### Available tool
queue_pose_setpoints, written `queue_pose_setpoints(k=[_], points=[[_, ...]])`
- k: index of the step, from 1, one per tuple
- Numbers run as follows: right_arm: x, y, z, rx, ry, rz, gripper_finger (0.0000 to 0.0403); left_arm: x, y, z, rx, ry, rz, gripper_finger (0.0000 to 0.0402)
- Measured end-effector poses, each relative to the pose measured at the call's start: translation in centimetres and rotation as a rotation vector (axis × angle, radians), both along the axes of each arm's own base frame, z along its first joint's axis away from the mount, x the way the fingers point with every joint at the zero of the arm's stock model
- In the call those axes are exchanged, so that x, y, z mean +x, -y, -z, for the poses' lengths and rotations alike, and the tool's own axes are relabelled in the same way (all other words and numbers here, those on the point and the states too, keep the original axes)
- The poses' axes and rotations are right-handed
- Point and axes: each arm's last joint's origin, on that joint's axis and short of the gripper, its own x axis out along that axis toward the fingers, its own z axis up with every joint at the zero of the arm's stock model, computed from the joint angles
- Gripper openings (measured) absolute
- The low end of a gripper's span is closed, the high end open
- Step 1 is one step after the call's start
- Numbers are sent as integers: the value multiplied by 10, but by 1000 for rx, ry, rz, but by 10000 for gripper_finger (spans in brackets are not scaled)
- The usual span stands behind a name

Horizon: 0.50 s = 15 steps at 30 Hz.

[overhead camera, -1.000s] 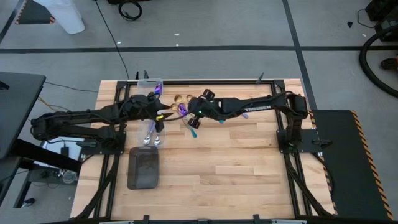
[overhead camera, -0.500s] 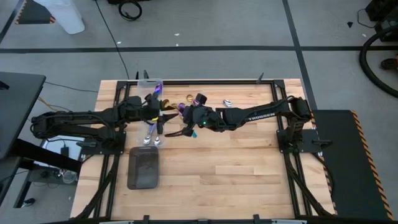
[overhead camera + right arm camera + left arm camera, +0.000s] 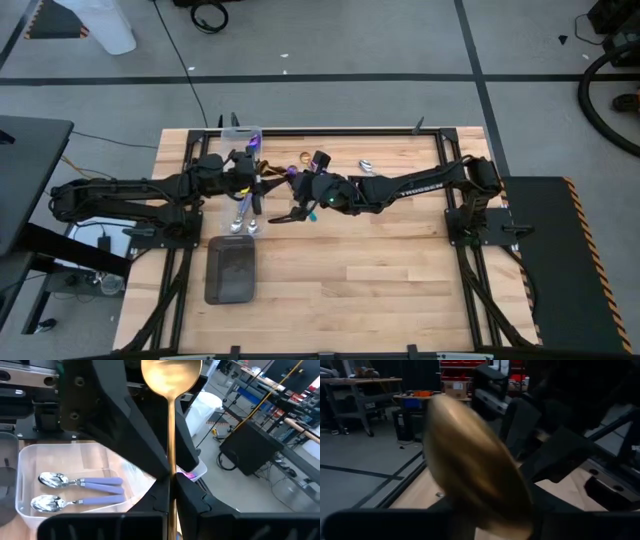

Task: Sort silverware by color (type)
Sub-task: Put the gold spoon into the black bin

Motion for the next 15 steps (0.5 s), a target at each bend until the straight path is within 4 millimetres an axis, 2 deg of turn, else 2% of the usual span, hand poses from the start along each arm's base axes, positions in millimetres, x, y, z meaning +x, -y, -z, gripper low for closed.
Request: queue_pose_setpoints(k=[7, 11, 15], points=[[0, -2, 0, -15, -2, 16, 21, -3, -3, -4, 21, 24, -32, 25], [0, -2, -1, -13, -1, 13, 28, -4, -2, -5, 23, 25, -32, 24], [-1, -2, 0, -7, -8, 14, 56, -4, -2, -4, 24, 22, -34, 24]])
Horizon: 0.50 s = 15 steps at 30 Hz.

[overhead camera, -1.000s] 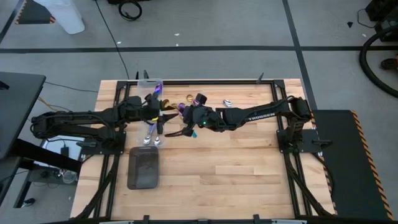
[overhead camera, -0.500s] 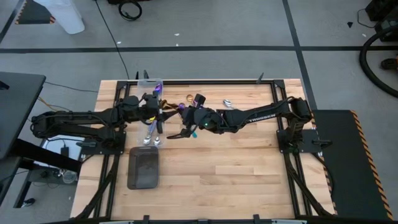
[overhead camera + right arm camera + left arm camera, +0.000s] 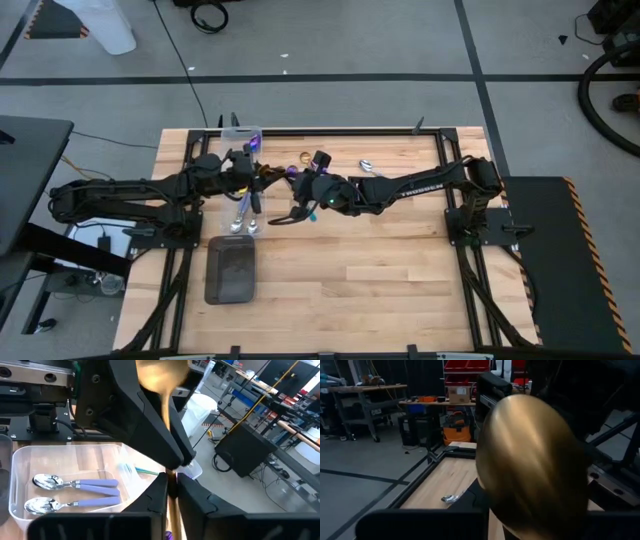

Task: Sort silverware by color (type)
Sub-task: Put the gold spoon into the black bin

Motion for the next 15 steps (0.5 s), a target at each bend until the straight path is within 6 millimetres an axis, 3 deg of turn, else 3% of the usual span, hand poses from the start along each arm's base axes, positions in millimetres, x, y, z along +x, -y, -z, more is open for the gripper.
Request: queue_pose_setpoints(k=[9, 15], points=[[-15, -6, -5, 44, -84, 0, 146, 0, -1, 3, -30, -42, -13, 24], [-37, -4, -12, 116, -169, 44, 170, 0, 1, 4, -101, -182, -7, 24]])
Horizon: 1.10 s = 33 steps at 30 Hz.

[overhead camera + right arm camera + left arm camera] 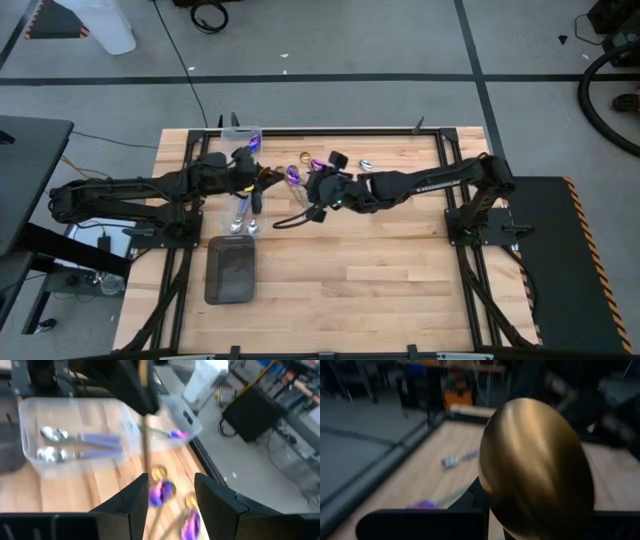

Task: Sort silverware by color (type)
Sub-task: Put the gold spoon into the black bin

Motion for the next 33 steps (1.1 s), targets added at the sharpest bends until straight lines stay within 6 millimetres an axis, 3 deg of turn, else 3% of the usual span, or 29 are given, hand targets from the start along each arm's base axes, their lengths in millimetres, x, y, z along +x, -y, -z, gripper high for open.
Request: queue_pose_setpoints(k=[7, 16, 22, 33], points=[[-11, 1, 6, 18, -93, 62, 166, -1, 13, 13, -99, -129, -11, 24], [-14, 12, 32, 1, -129, 109, 165, -4, 31, 18, -176, -209, -20, 24], [-12, 18, 38, -24, -117, 95, 165, -7, 39, 1, -157, -285, -82, 24], [-6, 26, 36, -5, -89, -17, 165, -14, 62, -37, -223, -339, -13, 25]])
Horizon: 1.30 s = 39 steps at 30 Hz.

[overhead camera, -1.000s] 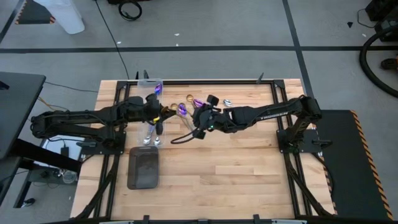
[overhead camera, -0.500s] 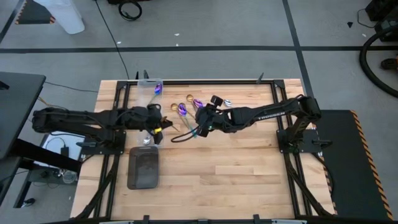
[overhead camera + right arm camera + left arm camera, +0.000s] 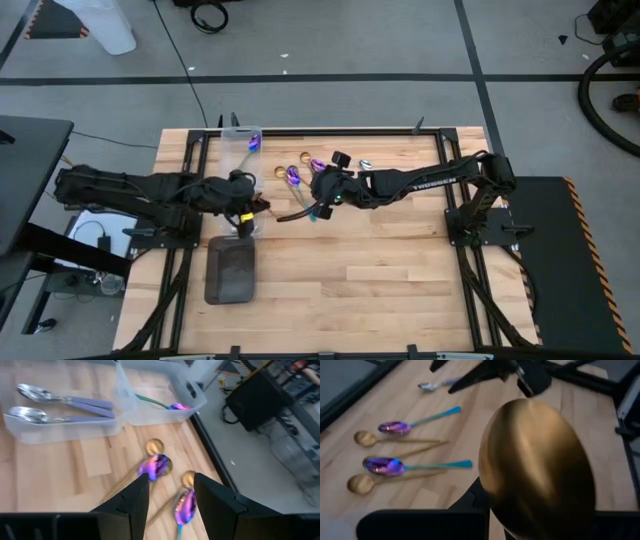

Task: Sort silverware by color (type)
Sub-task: Put the gold spoon into the black bin

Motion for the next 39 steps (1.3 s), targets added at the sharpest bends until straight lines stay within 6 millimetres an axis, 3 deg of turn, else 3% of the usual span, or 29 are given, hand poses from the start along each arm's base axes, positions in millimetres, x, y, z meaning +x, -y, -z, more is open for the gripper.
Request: queue_pose_setpoints(k=[8, 25, 39], points=[[2, 4, -1, -1, 1, -40, 164, -20, 13, -20, -129, -136, -34, 26], [6, 19, 12, 19, 103, -155, 164, -32, 23, -11, -442, -310, -70, 27], [1, 44, 26, 35, 203, -191, 164, -31, 25, 2, -725, -488, -166, 27]])
